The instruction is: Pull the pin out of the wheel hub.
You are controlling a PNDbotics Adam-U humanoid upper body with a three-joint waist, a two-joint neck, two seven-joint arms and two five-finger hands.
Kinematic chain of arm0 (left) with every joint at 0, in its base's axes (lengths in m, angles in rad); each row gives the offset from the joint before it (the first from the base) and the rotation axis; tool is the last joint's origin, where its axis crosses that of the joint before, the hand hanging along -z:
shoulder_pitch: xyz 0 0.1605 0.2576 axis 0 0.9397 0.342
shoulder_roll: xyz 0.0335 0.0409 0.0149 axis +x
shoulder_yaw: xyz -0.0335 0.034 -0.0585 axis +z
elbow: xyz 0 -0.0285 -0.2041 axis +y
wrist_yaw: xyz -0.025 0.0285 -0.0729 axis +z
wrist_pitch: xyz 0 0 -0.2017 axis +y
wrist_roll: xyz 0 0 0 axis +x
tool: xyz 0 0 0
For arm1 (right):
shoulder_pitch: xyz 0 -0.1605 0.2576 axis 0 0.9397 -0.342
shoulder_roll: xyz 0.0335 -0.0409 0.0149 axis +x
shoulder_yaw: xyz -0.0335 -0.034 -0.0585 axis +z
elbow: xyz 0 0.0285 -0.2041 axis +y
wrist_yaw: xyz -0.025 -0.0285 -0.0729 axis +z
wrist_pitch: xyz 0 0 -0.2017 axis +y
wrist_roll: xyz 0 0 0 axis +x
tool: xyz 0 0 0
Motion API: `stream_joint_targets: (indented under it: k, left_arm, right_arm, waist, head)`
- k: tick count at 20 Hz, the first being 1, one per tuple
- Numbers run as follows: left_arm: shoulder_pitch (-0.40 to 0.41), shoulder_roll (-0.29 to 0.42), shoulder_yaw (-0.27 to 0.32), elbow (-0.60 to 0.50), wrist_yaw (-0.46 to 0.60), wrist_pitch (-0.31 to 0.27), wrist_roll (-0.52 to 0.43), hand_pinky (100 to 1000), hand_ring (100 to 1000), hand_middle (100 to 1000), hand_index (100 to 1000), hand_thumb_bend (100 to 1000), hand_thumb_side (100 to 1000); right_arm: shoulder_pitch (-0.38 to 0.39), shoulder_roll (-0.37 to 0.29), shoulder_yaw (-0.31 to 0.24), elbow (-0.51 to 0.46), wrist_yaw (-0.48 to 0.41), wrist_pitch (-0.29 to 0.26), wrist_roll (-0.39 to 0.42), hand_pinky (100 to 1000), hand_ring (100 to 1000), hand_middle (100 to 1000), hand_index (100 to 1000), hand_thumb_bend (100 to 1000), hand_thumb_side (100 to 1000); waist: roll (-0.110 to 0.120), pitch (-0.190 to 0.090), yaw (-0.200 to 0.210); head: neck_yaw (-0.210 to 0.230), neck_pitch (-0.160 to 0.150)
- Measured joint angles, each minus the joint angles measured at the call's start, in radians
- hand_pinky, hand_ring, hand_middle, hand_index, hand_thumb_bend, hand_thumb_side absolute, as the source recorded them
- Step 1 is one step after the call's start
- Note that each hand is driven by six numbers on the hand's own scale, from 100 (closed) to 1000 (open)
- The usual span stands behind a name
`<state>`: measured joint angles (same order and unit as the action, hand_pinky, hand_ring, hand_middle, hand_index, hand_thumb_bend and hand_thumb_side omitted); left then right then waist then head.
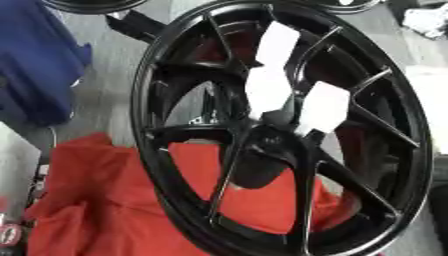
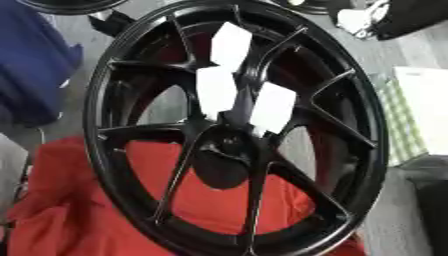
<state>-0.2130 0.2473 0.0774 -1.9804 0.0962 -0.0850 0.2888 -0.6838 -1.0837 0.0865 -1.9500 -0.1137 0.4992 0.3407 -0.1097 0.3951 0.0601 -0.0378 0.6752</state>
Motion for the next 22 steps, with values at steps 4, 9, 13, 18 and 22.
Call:
stream_joint_targets:
  k: [4, 9, 13, 18, 22]
  left_arm:
    - [0.002, 0.000, 0.007, 0.000, -0.003, -0.002, 0.007, 745, 858, 746, 895, 332, 601]
    - [0.002, 0.000, 0.013, 0.000, -0.009, -0.003, 0.013, 745, 858, 747, 896, 331, 604]
    - [0.002, -0.001, 0.014, 0.000, -0.010, -0.004, 0.018, 745, 858, 747, 897, 335, 601]
    - [0.002, -0.001, 0.015, 0.000, -0.011, -0.004, 0.021, 746, 859, 747, 897, 332, 604]
    - [0.001, -0.001, 0.015, 0.000, -0.013, -0.004, 0.021, 747, 859, 747, 898, 335, 606]
  right_arm:
    - [0.151, -0.048, -0.149, 0.087, -0.004, -0.019, -0.128, 246, 311, 314, 380, 100, 100]
    - [0.319, -0.056, -0.306, 0.272, 0.040, -0.027, -0.277, 305, 343, 348, 416, 100, 100]
    - [0.402, -0.036, -0.378, 0.367, 0.135, -0.011, -0.337, 627, 577, 621, 724, 100, 100]
    - [0.451, 0.020, -0.395, 0.379, 0.240, -0.021, -0.273, 899, 969, 995, 985, 100, 398]
    - [0.456, 0.041, -0.397, 0.368, 0.296, -0.044, -0.178, 931, 1000, 1000, 1000, 100, 100]
  waist:
    - [0.009, 0.000, -0.021]
    - [0.016, 0.000, -0.032]
    - [0.019, 0.000, -0.034]
    - [0.026, 0.000, -0.028]
    - [0.028, 0.001, -0.026]
  head:
    - [0.018, 0.000]
    - [0.036, -0.002]
    - [0.044, -0.005]
    - [0.045, -0.010]
    - [0.044, -0.010]
